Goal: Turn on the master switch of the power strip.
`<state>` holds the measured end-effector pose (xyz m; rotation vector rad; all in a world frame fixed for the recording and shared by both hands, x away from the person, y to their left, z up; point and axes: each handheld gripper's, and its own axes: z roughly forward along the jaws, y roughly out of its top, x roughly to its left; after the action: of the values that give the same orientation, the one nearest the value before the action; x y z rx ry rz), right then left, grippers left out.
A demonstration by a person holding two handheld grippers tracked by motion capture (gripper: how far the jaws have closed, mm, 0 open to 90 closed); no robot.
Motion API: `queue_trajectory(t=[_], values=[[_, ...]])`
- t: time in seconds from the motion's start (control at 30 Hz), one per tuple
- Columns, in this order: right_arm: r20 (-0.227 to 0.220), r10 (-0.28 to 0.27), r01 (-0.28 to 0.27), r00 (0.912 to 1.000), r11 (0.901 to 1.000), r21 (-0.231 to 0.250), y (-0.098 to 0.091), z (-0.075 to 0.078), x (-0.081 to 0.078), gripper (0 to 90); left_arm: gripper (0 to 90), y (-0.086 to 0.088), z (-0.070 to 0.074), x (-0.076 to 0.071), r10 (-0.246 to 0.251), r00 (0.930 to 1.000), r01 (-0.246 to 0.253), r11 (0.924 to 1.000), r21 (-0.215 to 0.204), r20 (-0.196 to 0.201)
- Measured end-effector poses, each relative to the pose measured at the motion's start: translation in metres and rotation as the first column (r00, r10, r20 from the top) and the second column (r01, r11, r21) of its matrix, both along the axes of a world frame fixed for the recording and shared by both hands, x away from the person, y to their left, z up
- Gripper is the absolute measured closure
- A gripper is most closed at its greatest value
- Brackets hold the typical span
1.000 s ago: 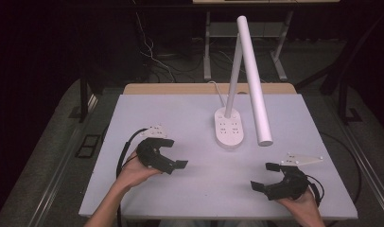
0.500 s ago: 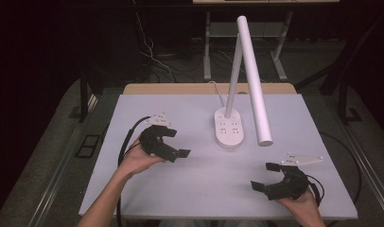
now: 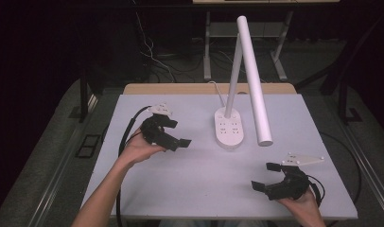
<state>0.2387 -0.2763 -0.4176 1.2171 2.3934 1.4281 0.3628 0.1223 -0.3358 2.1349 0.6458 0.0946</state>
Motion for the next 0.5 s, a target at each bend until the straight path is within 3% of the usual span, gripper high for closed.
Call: queue_trajectory(t=[0.5], values=[[-0.005, 0.0, 0.0, 1.0, 1.0, 0.0, 0.0, 0.0, 0.0, 0.4, 4.9, -0.011, 0.015, 0.027, 0.013, 0.9998, -0.014, 0.9995, 0.03, 0.012]])
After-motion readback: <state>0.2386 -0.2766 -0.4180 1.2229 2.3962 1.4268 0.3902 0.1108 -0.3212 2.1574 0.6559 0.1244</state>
